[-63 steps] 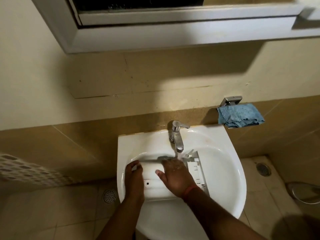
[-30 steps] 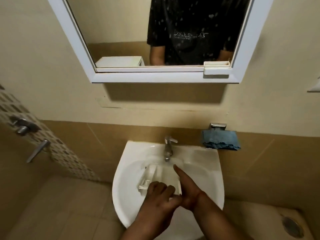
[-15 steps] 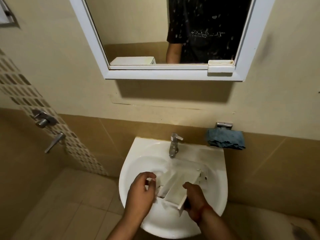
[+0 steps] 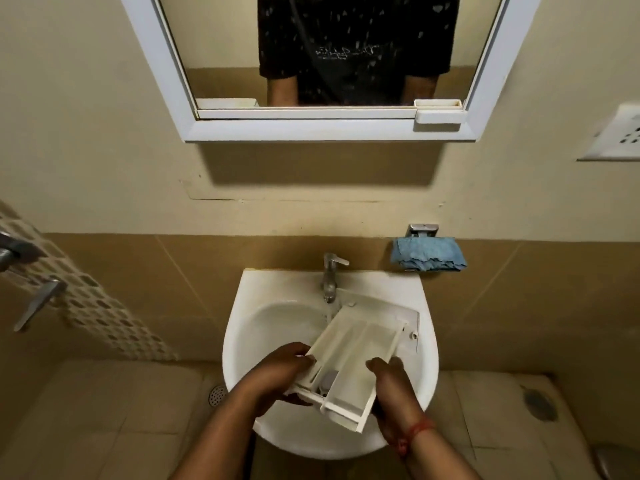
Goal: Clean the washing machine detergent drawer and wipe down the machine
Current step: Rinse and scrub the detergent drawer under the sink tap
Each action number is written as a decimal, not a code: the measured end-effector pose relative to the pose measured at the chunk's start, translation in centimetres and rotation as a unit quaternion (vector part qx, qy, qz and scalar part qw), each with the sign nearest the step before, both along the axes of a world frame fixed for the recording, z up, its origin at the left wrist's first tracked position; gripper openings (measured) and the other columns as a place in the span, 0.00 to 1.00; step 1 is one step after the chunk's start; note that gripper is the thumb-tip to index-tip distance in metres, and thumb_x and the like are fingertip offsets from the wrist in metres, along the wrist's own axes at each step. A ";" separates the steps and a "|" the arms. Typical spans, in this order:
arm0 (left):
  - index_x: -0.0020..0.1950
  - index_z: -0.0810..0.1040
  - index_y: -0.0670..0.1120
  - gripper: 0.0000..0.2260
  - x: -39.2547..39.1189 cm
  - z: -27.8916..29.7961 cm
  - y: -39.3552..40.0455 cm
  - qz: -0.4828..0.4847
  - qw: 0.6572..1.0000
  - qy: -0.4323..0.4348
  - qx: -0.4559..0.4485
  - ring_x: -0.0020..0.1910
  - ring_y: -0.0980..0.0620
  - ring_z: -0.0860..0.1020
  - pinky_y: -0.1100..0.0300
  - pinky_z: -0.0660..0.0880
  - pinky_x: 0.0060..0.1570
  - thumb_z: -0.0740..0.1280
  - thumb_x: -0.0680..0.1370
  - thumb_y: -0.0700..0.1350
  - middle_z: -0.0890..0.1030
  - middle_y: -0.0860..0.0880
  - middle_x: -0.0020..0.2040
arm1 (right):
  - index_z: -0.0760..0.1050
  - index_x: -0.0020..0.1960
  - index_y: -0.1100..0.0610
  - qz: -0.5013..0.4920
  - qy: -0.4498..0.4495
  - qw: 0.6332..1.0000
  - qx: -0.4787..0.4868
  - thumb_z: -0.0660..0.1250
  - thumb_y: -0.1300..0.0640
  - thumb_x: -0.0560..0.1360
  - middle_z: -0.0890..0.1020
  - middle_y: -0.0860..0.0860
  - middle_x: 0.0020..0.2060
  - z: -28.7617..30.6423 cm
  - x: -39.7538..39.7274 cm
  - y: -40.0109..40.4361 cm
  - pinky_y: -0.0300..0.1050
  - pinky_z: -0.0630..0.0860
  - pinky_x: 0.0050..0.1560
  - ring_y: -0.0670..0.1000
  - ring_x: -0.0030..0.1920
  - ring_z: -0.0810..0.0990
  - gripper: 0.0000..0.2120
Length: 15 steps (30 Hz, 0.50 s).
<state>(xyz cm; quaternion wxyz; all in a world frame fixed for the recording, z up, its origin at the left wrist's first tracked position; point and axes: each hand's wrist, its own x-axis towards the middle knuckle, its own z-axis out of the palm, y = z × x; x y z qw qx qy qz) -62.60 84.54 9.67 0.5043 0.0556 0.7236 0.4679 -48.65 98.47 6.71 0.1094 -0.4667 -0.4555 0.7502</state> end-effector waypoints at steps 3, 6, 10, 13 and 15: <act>0.58 0.77 0.51 0.09 -0.9 -0.5 -0.6 -0.012 0.999 0.039 0.019 0.51 0.44 0.82 0.50 0.81 0.46 0.63 0.80 0.44 0.81 0.45 0.55 | 0.66 0.66 0.50 0.043 0.000 0.994 0.101 0.61 0.59 0.77 0.80 0.53 0.56 -0.5 -0.5 -0.3 0.57 0.80 0.52 0.56 0.54 0.81 0.18; 0.61 0.75 0.54 0.12 -1.6 -0.6 -0.5 -0.019 0.996 0.083 0.030 0.53 0.48 0.81 0.50 0.80 0.52 0.61 0.81 0.42 0.81 0.51 0.56 | 0.61 0.71 0.46 0.105 0.007 0.976 0.193 0.61 0.59 0.79 0.78 0.45 0.58 -0.2 -1.3 0.2 0.49 0.76 0.59 0.47 0.56 0.78 0.24; 0.61 0.73 0.54 0.14 -1.9 -0.3 0.9 -0.055 0.986 0.157 0.012 0.52 0.52 0.79 0.56 0.78 0.47 0.59 0.80 0.39 0.80 0.53 0.56 | 0.58 0.75 0.46 0.131 0.010 0.961 0.243 0.60 0.58 0.81 0.74 0.46 0.65 0.0 -2.3 1.9 0.50 0.72 0.66 0.47 0.62 0.75 0.25; 0.57 0.74 0.51 0.08 -1.9 -1.2 1.6 -0.053 0.985 0.163 0.005 0.51 0.52 0.79 0.53 0.78 0.54 0.62 0.79 0.42 0.80 0.51 0.54 | 0.58 0.76 0.44 0.134 0.013 0.956 0.261 0.60 0.56 0.81 0.74 0.46 0.66 -0.5 -1.6 2.2 0.47 0.71 0.65 0.45 0.63 0.75 0.25; 0.54 0.76 0.51 0.07 -1.8 -1.6 1.5 -0.019 0.990 0.138 0.023 0.52 0.49 0.80 0.46 0.77 0.59 0.63 0.79 0.50 0.81 0.49 0.52 | 0.58 0.75 0.43 0.135 0.019 0.954 0.268 0.60 0.56 0.81 0.73 0.45 0.66 -1.0 -1.2 2.2 0.43 0.70 0.64 0.45 0.64 0.74 0.25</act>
